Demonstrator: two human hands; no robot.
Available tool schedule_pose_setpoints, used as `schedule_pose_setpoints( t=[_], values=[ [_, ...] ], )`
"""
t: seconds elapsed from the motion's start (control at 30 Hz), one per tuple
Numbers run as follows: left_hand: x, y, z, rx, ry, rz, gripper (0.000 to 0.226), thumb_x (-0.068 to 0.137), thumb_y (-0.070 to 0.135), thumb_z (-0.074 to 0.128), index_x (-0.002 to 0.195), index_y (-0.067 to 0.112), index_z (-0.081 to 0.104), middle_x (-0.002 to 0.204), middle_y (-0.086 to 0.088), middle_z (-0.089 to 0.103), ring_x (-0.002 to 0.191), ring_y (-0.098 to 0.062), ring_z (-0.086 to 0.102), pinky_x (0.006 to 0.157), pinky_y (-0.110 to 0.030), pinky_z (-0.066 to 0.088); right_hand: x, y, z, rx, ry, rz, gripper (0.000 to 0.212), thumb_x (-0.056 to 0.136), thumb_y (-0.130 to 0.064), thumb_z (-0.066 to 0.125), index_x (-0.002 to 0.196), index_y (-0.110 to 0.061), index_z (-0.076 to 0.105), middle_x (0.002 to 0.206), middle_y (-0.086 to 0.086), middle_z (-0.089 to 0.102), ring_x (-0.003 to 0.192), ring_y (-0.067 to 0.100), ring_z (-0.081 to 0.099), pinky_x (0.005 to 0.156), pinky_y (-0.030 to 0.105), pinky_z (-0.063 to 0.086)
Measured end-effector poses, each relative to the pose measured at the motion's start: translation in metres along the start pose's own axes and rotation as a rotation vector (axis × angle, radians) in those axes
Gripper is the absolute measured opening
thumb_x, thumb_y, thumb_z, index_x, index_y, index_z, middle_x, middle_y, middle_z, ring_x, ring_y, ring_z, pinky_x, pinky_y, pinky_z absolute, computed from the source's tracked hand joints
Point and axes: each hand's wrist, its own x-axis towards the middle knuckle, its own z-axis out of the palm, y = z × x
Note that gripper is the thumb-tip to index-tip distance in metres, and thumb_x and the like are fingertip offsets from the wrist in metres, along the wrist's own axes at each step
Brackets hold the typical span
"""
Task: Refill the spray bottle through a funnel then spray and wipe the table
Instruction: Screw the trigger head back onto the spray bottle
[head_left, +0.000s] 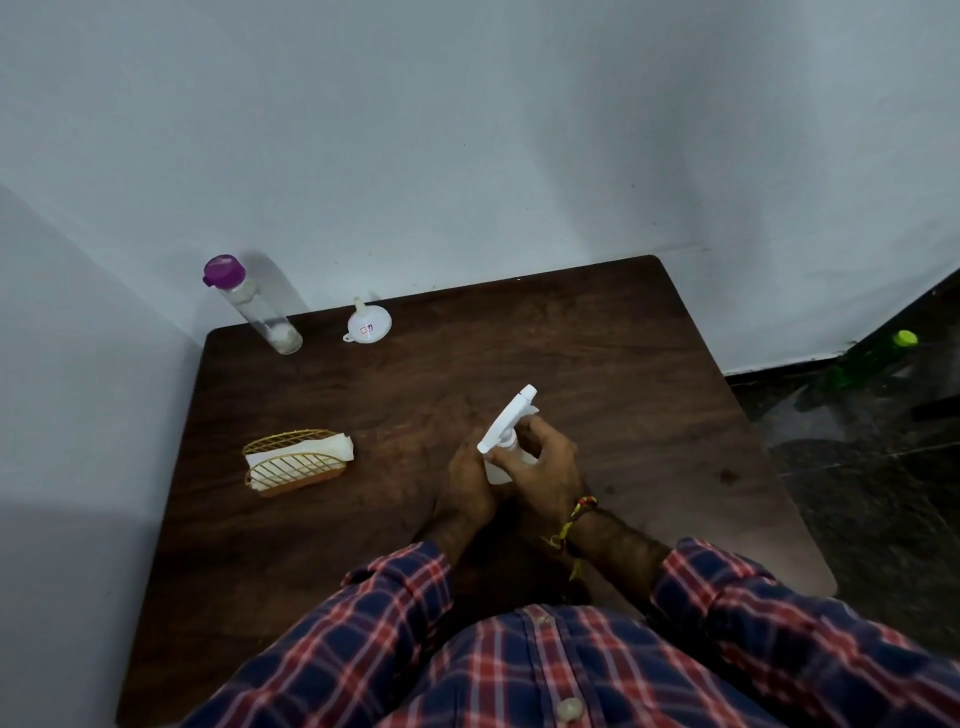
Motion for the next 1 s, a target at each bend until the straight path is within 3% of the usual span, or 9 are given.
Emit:
schedule_pose_setpoints(
  t=[0.07,0.23,0.37,0.5,0.63,0.73,0.83,0.93,1.0],
  values=[
    [0.001,0.001,0.003,0.002,0.038,-0.004,0.028,0.090,0.017,0.065,0.118,0.019,0.058,0.116,0.003,0.062,0.114,-0.022,0.059,0.095,-0.027,0.048,-0.003,0.004,-0.001,-0.032,-0.046,-0.030,0.012,0.086,-0.025,0.074,0.096,-0.023,0.068,0.087,-0.011,0.071,0.085,0.005,0.067,0.075,0.027,0.055],
    [0.002,0.004,-0.003,0.070,-0.018,0.021,0.044,0.083,0.024,0.076,0.123,0.021,0.056,0.105,0.018,0.055,0.097,0.003,0.053,0.069,0.004,0.036,0.000,0.002,0.000,0.060,0.052,0.049,0.013,0.077,-0.019,0.082,0.085,-0.021,0.072,0.082,-0.008,0.074,0.081,0.004,0.070,0.071,0.022,0.054],
    [0.004,0.003,-0.001,0.121,0.037,0.042,0.023,0.087,0.019,0.070,0.109,0.018,0.063,0.094,0.018,0.058,0.095,-0.007,0.062,0.064,0.000,0.039,-0.003,0.001,0.000,-0.009,0.015,0.031,0.011,0.080,-0.025,0.079,0.083,-0.023,0.069,0.080,-0.009,0.072,0.081,0.007,0.068,0.073,0.027,0.055],
    [0.005,0.003,-0.003,0.187,-0.020,0.060,0.018,0.089,0.023,0.069,0.105,0.021,0.061,0.086,0.020,0.052,0.082,0.007,0.050,0.064,0.004,0.034,-0.002,0.004,0.000,-0.044,0.038,0.028,0.010,0.080,-0.029,0.077,0.084,-0.021,0.071,0.078,-0.009,0.071,0.079,0.006,0.068,0.073,0.034,0.056],
    [0.010,-0.001,-0.003,0.226,-0.040,0.056,0.024,0.087,0.026,0.071,0.109,0.028,0.060,0.091,0.023,0.053,0.089,0.006,0.050,0.067,0.002,0.034,-0.002,-0.002,0.000,-0.015,0.085,0.047,0.013,0.075,-0.028,0.083,0.083,-0.020,0.075,0.072,-0.012,0.071,0.074,0.000,0.067,0.067,0.022,0.054],
    [0.006,0.000,0.005,0.127,0.074,0.019,0.008,0.092,0.032,0.061,0.099,0.026,0.061,0.092,0.017,0.061,0.096,-0.008,0.063,0.074,-0.007,0.042,-0.003,-0.002,0.000,0.000,0.020,0.068,0.014,0.077,-0.031,0.080,0.084,-0.023,0.072,0.080,-0.012,0.072,0.080,0.002,0.068,0.074,0.027,0.056],
    [0.009,0.001,0.003,0.164,0.002,0.014,0.032,0.089,0.033,0.065,0.115,0.016,0.061,0.110,0.009,0.061,0.110,-0.014,0.060,0.094,-0.027,0.047,0.006,-0.001,-0.002,-0.030,-0.045,0.056,0.013,0.081,-0.029,0.076,0.085,-0.018,0.070,0.083,-0.006,0.073,0.083,0.007,0.068,0.079,0.039,0.056],
    [0.020,-0.008,-0.010,0.289,-0.201,0.069,0.086,0.064,0.050,0.084,0.136,0.017,0.049,0.133,0.004,0.054,0.124,-0.014,0.050,0.109,-0.035,0.040,0.023,0.001,-0.016,-0.067,-0.179,-0.005,0.022,0.082,-0.025,0.073,0.095,-0.008,0.070,0.092,0.006,0.074,0.092,0.022,0.069,0.084,0.050,0.054],
    [0.025,-0.014,-0.015,0.335,-0.250,0.083,0.098,0.058,0.057,0.083,0.141,0.024,0.044,0.137,0.007,0.050,0.126,-0.012,0.047,0.109,-0.035,0.040,0.033,0.002,-0.025,-0.060,-0.269,-0.011,0.024,0.085,-0.015,0.073,0.104,-0.002,0.070,0.102,0.013,0.073,0.101,0.029,0.068,0.089,0.051,0.053]
  ],
)
